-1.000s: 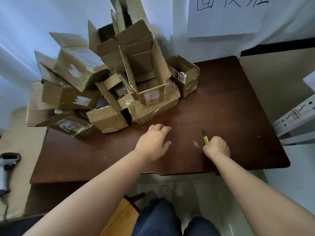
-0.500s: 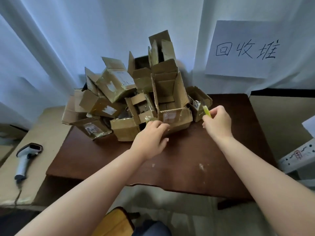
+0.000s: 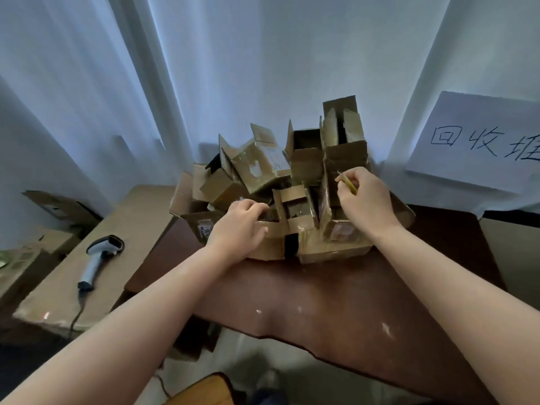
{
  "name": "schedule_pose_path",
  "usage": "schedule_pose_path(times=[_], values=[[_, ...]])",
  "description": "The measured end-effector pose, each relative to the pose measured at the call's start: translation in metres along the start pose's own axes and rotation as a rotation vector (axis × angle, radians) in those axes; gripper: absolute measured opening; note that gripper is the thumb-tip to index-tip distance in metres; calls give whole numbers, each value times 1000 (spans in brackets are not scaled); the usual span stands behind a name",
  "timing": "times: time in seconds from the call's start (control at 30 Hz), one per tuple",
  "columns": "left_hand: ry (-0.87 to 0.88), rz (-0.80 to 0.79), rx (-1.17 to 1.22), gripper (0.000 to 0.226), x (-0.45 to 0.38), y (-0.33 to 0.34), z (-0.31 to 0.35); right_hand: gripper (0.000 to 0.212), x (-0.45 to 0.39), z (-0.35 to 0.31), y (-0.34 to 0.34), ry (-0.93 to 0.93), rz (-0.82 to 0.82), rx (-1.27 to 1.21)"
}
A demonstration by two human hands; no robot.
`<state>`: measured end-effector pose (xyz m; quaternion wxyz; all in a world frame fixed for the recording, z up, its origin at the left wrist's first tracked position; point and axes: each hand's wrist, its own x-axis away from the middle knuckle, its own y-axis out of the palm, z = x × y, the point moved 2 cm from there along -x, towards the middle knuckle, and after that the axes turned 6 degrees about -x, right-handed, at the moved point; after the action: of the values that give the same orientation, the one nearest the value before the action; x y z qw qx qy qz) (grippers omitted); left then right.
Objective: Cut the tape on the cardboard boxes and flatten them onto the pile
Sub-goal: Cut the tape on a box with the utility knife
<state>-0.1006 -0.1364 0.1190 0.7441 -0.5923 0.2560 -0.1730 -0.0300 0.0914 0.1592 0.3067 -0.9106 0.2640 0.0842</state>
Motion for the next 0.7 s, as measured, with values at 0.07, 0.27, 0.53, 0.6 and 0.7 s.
schedule_pose_path(times=[0.07,0.27,0.53,0.6,0.7], values=[[3,33,8,47,-17,-6,-14,13,-11,-7,11,-29,-28,42],[112,62,70,49,-103,-13,-43,32,-69,-19,36,-18,25,94],[377,80,63,54,-213,-16,-34,33,-145,-18,37,96,277,207],[446,70,73,57,-230,-9,-22,34,-148,-14,36,122,300,226],[517,13,9,64,-244,9,-9,33,-148,-10,36,137,329,243]])
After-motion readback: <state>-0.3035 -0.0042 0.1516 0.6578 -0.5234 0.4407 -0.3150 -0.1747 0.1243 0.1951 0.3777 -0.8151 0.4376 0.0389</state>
